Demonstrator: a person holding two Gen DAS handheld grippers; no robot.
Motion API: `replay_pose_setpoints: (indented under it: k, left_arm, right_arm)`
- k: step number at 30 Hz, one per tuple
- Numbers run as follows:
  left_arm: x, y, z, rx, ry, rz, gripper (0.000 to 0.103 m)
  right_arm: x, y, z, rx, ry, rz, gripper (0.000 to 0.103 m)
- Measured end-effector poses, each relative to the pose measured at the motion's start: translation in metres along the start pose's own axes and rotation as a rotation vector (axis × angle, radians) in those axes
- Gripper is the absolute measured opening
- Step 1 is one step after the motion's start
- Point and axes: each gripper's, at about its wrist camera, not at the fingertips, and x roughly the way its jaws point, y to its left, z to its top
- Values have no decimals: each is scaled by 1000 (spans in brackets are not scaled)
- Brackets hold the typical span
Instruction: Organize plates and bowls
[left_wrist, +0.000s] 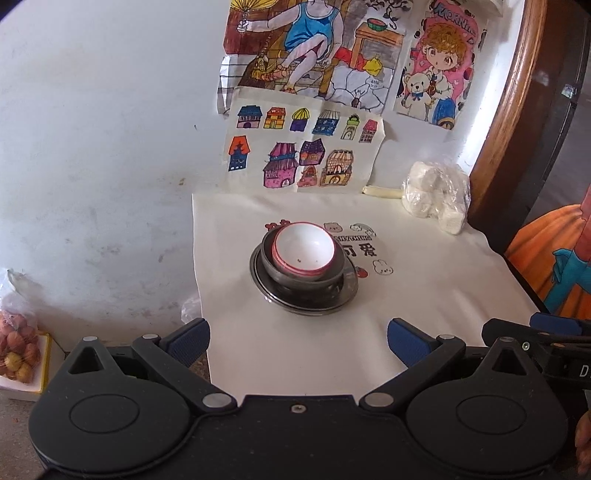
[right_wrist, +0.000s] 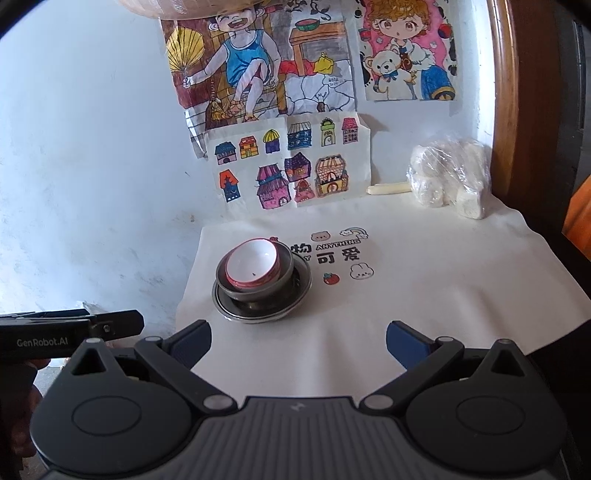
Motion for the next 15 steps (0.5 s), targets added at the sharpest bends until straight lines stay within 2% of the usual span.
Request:
replay_pose_setpoints:
  k: [5,15]
  left_arm:
    - [-5,1,-3,10,-19,6,102]
    - [-3,6,-9,-27,13,-24,102]
  right_arm:
    - [-4,3,-6,1,6,-13,103]
    - [-6,6,-9,-25,6,-14,103]
